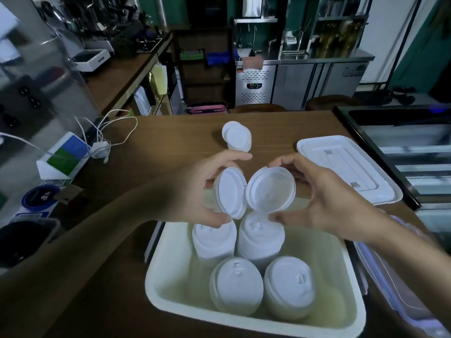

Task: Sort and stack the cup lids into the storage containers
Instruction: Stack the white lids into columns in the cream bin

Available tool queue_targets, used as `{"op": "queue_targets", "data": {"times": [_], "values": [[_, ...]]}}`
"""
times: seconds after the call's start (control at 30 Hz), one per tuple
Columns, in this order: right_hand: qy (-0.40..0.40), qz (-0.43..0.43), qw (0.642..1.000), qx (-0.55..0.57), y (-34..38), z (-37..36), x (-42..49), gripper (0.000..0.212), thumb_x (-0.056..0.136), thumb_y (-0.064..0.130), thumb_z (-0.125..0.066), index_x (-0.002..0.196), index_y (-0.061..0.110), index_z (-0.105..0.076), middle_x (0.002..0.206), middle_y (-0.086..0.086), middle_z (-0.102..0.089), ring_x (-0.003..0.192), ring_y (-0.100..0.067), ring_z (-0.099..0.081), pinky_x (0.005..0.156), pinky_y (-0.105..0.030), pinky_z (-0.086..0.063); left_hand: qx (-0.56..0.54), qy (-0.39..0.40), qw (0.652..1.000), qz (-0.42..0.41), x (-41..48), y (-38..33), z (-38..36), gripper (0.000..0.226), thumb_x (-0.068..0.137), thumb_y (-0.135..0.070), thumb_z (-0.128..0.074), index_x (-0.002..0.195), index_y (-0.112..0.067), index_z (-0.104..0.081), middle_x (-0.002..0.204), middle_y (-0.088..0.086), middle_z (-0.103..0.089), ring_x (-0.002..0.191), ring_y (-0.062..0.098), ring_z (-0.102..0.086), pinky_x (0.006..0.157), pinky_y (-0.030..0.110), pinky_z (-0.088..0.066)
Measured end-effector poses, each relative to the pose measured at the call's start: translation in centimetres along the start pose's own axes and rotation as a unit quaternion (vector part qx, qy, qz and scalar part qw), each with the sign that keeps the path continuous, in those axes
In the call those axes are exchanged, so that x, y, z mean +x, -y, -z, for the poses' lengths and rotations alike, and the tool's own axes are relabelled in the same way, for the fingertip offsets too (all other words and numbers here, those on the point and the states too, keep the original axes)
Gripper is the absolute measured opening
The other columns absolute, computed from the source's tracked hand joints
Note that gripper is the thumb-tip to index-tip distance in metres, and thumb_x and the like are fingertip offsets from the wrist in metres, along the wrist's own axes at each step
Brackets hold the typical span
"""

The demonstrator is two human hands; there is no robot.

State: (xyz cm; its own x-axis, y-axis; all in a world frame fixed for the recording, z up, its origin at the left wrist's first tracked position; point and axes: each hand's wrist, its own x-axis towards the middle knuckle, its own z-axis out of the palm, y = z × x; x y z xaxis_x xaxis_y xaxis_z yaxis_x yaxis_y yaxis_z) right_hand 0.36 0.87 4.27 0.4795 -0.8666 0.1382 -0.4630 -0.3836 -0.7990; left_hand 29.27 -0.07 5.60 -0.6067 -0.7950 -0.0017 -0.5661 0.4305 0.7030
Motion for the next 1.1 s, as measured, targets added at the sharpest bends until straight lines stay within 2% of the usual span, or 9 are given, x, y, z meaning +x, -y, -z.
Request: {"op": "queue_targets", "data": {"times": [0.13,0.23,0.37,0.5,0.6,0.73,0.83,0.93,1.1], "values": [[0.023,-0.011,1.000,0.005,0.8,-0.2,-1.5,0.075,0.068,0.017,-0.096,0.128,0.031,-0.053,0.123,0.013,-0.066,0.122,-0.012,-0.063,0.108,-0.034,-0.049,0.021,0.006,1.000,0.002,-1.2,-1.0,-0.8,0.103,0.071,-0.031,-0.095,0.152,-0.048,-0.034,0.137,-0.020,-0.057,0.132,0.006,-0.055,0.108,0.034,-0.049],[0.049,-0.019,0.997,-0.059,1.7,0.3,-2.6,0.077,0.067,0.036,-0.095,0.128,0.039,-0.049,0.122,0.019,-0.064,0.117,-0.008,-0.063,0.100,-0.034,-0.053,0.067,0.043,0.997,0.011,-2.0,-1.9,-1.6,0.088,0.067,-0.047,-0.096,0.137,-0.048,-0.043,0.129,-0.022,-0.061,0.123,0.000,-0.058,0.099,0.027,-0.052],[0.093,-0.052,0.981,-0.162,3.0,1.0,-3.9,0.080,0.063,0.070,-0.084,0.125,0.054,-0.038,0.123,0.033,-0.055,0.111,-0.003,-0.060,0.088,-0.029,-0.054,0.147,0.131,0.980,0.026,-2.6,-2.9,-3.3,0.070,0.067,-0.061,-0.090,0.123,-0.050,-0.048,0.113,-0.025,-0.061,0.113,-0.006,-0.052,0.094,0.029,-0.051],[0.141,-0.109,0.953,-0.244,4.2,0.9,-4.8,0.070,0.064,0.079,-0.075,0.118,0.059,-0.035,0.109,0.028,-0.057,0.101,0.004,-0.057,0.079,-0.026,-0.054,0.183,0.163,0.969,0.027,-2.5,-3.1,-4.3,0.066,0.070,-0.063,-0.085,0.124,-0.049,-0.050,0.115,-0.023,-0.054,0.113,-0.001,-0.047,0.093,0.030,-0.048],[0.194,-0.158,0.911,-0.328,5.0,0.2,-5.2,0.066,0.065,0.079,-0.070,0.114,0.055,-0.033,0.106,0.026,-0.051,0.098,0.006,-0.051,0.073,-0.017,-0.045,0.194,0.149,0.969,0.026,-2.6,-2.9,-5.6,0.065,0.070,-0.062,-0.085,0.125,-0.047,-0.054,0.118,-0.023,-0.053,0.111,0.003,-0.051,0.096,0.031,-0.048],[0.249,-0.184,0.865,-0.394,5.7,-1.2,-5.2,0.064,0.070,0.078,-0.068,0.116,0.042,-0.043,0.110,0.016,-0.054,0.105,-0.009,-0.057,0.085,-0.030,-0.053,0.197,0.156,0.967,0.035,-2.6,-2.9,-6.5,0.063,0.073,-0.060,-0.085,0.127,-0.043,-0.060,0.116,-0.021,-0.056,0.109,0.005,-0.053,0.096,0.027,-0.046],[0.276,-0.174,0.846,-0.421,5.3,-2.2,-4.9,0.068,0.069,0.083,-0.064,0.118,0.037,-0.052,0.104,0.008,-0.059,0.103,-0.014,-0.061,0.089,-0.034,-0.052,0.155,0.152,0.975,0.051,-2.6,-2.6,-6.2,0.067,0.064,-0.074,-0.080,0.123,-0.047,-0.062,0.108,-0.025,-0.055,0.104,0.000,-0.053,0.085,0.015,-0.039],[0.288,-0.174,0.851,-0.404,4.7,-2.5,-5.0,0.076,0.067,0.091,-0.060,0.120,0.038,-0.053,0.098,0.009,-0.060,0.101,-0.014,-0.062,0.086,-0.032,-0.050,0.141,0.182,0.972,0.046,-2.4,-2.5,-5.5,0.060,0.070,-0.075,-0.076,0.122,-0.048,-0.063,0.104,-0.028,-0.055,0.104,-0.002,-0.052,0.080,0.008,-0.034],[0.263,-0.145,0.897,-0.324,4.3,-1.3,-5.7,0.078,0.067,0.082,-0.070,0.134,0.056,-0.037,0.116,0.031,-0.053,0.116,0.003,-0.051,0.091,-0.021,-0.045,0.135,0.206,0.968,0.037,-2.1,-2.0,-5.0,0.054,0.078,-0.058,-0.084,0.128,-0.046,-0.066,0.107,-0.029,-0.054,0.104,0.002,-0.053,0.085,0.020,-0.045]]}}
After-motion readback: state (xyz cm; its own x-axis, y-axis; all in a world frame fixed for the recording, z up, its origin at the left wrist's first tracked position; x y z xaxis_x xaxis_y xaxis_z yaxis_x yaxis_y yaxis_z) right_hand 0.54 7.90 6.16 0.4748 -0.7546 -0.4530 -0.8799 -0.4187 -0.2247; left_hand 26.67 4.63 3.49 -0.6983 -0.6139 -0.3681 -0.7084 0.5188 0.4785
